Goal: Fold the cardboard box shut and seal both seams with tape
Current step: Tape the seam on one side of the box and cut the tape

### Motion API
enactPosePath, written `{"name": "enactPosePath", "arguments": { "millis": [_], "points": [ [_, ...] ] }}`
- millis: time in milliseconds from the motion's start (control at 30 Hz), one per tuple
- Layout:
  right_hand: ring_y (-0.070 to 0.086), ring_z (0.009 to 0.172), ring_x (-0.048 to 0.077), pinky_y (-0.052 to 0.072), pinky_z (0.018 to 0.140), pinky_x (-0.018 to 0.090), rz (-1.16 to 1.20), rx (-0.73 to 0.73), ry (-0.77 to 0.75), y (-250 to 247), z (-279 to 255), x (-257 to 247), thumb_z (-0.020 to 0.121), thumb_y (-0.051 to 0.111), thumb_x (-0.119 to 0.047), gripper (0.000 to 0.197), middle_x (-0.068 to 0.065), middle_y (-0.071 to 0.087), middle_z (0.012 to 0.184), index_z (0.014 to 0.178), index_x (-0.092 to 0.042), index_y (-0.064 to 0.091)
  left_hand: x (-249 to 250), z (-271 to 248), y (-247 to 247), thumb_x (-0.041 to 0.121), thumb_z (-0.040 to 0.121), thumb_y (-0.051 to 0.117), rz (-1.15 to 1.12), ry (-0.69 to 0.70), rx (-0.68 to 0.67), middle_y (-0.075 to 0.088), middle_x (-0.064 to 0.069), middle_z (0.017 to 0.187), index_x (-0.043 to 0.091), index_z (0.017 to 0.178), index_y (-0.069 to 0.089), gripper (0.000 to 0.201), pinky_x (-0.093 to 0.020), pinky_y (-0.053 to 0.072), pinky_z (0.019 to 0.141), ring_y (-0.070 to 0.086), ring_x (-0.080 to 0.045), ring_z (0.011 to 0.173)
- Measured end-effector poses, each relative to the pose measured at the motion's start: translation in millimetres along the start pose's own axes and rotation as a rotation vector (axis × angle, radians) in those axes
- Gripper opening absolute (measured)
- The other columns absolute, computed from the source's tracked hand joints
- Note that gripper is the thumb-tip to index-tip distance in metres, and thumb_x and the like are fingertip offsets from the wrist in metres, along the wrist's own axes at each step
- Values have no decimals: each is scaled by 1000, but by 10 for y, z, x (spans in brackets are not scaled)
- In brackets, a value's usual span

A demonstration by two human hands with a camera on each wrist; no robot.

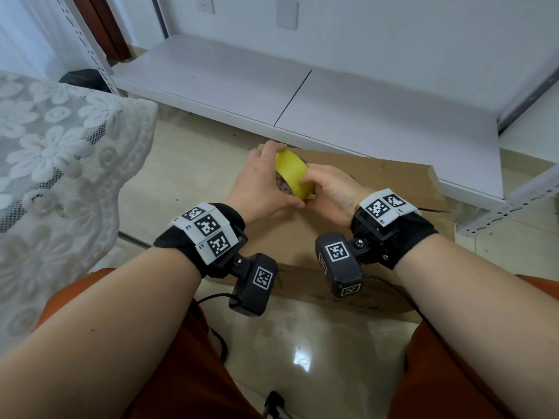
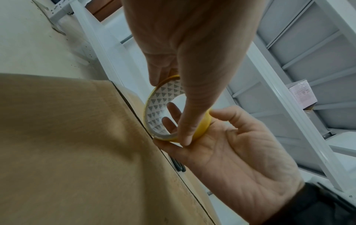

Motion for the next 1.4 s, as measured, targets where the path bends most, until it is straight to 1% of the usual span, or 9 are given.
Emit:
{"name": "enactPosePath", "arguments": {
  "millis": [100,267,367,533,700,833,967,1100,1400],
  "points": [
    [51,71,18,43,56,27,-32,-36,0,-21,-22,-23,89,40,6,20,16,50,87,104,2,52,-5,6,-2,32,51,92,-24,-19,-13,46,-6,124,21,134,37,100,-29,42,91,50,-20,111],
    [57,78,20,50,65,25,-30,-151,25,-82,-45,-30,92,38,9,30,17,55,98,121,9,49,1,4,-20,30,51,93,-89,-53,-52,46,-4,128,19,134,38,101,-37,43,99,48,-19,117],
    [60,74,17,51,65,25,-27,-174,27,-101,-60,-43,89,36,14,29,15,59,90,106,2,57,-11,4,-20,30,51,93,-108,-52,-69,47,-2,127,17,134,38,101,-39,44,98,50,-20,116],
    [65,73,14,53,66,23,-96,-148,23,-112,-43,-1,93,50,-3,15,9,68,86,103,1,60,-6,1,-3,29,49,93,-109,-37,-76,47,-3,127,18,133,38,101,-39,46,97,50,-19,114],
    [66,70,13,54,66,24,-169,-201,38,-144,-56,-25,92,48,3,15,6,70,80,98,-2,61,-46,2,19,28,46,94,-157,-56,-128,47,-4,125,21,132,39,104,-39,48,97,51,-19,114],
    [66,79,17,54,77,30,-164,-227,42,-148,-84,-59,89,48,10,23,11,67,92,107,0,58,-52,18,-24,21,51,93,-213,-87,-149,49,-1,125,22,135,39,101,-30,45,95,52,-17,112],
    [63,87,26,53,84,40,-299,-120,39,-124,-91,-39,85,65,-9,25,17,65,96,107,0,60,-37,8,-22,19,54,92,-225,-107,-199,51,-1,120,23,138,38,99,-24,43,86,52,-17,108],
    [64,83,27,51,89,51,-410,-120,35,-105,-103,-29,88,63,-9,17,16,66,90,103,-2,61,-23,-13,-27,19,56,91,-219,-120,-265,53,-2,117,23,140,38,99,-26,45,86,53,-17,104],
    [62,89,27,43,99,56,-384,-206,93,-112,-165,-83,90,56,-1,34,21,60,103,122,8,49,-33,-25,-44,17,58,90,-259,-135,-322,53,-3,124,28,142,35,100,-39,46,101,52,-20,115]
  ]
}}
Point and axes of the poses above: each hand's wrist, its own z-axis towards the middle knuckle, its own y-axis out of the palm, x = y × z, the point moved 1 cm from there along z, towards the middle knuckle
